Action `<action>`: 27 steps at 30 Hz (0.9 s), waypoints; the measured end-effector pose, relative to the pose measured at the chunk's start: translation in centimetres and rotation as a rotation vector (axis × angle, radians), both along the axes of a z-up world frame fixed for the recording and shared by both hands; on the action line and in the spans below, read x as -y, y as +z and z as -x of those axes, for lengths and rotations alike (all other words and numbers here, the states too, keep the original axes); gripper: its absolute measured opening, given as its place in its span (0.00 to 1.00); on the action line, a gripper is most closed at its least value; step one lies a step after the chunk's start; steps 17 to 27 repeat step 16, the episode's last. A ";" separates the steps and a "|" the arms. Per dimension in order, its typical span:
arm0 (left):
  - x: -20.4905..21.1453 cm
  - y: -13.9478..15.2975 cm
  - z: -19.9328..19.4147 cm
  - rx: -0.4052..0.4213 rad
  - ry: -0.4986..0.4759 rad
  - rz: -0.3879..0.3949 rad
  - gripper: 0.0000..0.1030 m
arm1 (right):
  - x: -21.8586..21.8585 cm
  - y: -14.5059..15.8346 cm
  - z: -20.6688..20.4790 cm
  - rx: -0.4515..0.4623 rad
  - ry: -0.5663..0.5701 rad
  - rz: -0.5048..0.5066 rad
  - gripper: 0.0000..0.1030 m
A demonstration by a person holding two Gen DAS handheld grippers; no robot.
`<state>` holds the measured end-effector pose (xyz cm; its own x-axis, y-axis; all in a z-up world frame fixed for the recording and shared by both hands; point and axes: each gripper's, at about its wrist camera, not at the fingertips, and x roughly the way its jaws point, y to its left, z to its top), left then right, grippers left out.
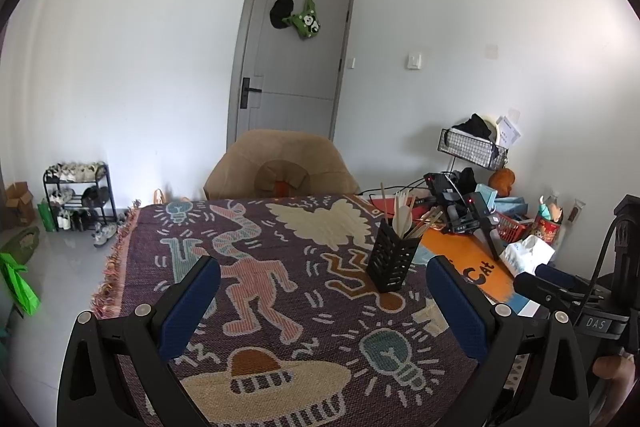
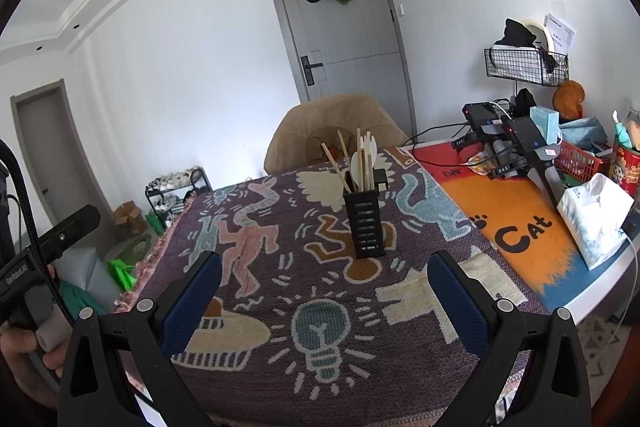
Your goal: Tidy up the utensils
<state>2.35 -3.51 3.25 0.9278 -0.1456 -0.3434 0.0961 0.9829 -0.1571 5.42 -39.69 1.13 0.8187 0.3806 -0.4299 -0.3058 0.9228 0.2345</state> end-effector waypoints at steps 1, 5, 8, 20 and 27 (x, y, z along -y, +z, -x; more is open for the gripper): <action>0.1 0.1 0.0 0.001 0.000 -0.002 1.00 | 0.0 0.0 0.0 0.001 0.000 0.000 1.00; 0.3 0.3 0.2 0.006 0.000 -0.010 1.00 | 0.1 0.1 0.0 0.002 -0.001 0.001 1.00; 0.5 0.5 0.4 0.013 0.002 -0.015 1.00 | 0.1 0.2 0.1 0.005 -0.002 0.001 1.00; 0.7 0.5 0.6 0.017 0.007 -0.034 1.00 | 0.5 0.1 -0.1 -0.003 -0.012 -0.009 1.00; 0.7 0.5 0.6 0.017 0.007 -0.034 1.00 | 0.5 0.1 -0.1 -0.003 -0.012 -0.009 1.00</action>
